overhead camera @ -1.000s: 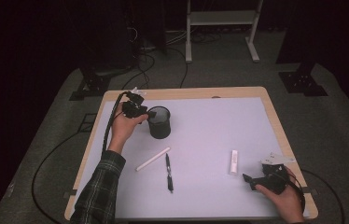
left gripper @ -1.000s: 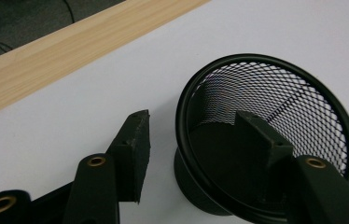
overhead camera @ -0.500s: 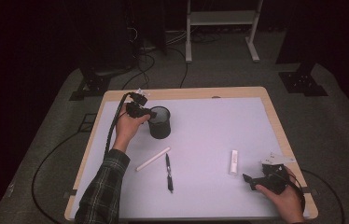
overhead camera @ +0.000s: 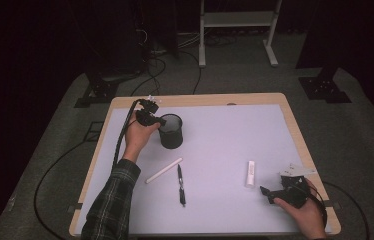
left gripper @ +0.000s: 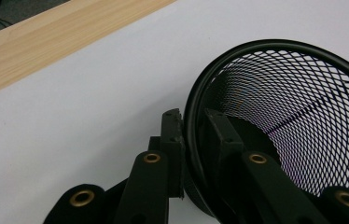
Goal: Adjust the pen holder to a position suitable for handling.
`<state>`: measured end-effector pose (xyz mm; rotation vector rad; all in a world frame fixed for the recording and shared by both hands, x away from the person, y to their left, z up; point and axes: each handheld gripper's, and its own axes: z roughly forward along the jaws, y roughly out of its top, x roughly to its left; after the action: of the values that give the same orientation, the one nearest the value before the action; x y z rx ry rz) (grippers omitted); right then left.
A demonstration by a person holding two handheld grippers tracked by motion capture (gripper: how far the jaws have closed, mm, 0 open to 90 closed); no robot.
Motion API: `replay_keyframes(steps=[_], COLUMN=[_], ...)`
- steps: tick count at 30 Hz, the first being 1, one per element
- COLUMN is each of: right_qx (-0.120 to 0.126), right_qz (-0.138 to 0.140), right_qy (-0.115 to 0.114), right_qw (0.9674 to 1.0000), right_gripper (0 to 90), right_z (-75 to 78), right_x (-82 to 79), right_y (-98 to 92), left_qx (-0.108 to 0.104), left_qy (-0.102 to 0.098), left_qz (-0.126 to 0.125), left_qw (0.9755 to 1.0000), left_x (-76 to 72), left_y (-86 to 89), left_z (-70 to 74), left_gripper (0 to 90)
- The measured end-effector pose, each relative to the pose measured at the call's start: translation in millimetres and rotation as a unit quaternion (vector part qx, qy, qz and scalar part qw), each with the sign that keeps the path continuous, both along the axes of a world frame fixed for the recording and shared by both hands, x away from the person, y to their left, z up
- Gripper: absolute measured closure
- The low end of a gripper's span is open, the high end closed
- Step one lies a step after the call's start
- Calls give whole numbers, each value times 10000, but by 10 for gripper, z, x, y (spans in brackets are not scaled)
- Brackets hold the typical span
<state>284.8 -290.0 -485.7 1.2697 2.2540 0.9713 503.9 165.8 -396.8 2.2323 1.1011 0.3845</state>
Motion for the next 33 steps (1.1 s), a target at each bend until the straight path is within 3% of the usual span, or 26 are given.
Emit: replay_keyframes(steps=[8,9,16,23,33], right_qx=[-1,-1,0,-2,-1], right_qz=[0,0,1,0,-1], right_qy=[-2,-2,-1,-1,-1], right_qw=[10000,10000,10000,10000,10000], right_gripper=[47,47,47,47,47], right_z=[0,0,0,0,0], right_x=[0,0,0,0,0], right_y=[0,0,0,0,0], left_qx=[-146,-252,-141,-381,-495], left_qy=[87,107,-8,-128,-36], left_qz=[2,-10,-87,-199,-314], left_qw=[9999,9996,9999,9990,9983], left_x=[-20,-26,-48,-117,-219], left_y=[-13,-13,-24,-48,-93], left_z=[37,52,98,186,277], left_gripper=[814,817,820,820,820])
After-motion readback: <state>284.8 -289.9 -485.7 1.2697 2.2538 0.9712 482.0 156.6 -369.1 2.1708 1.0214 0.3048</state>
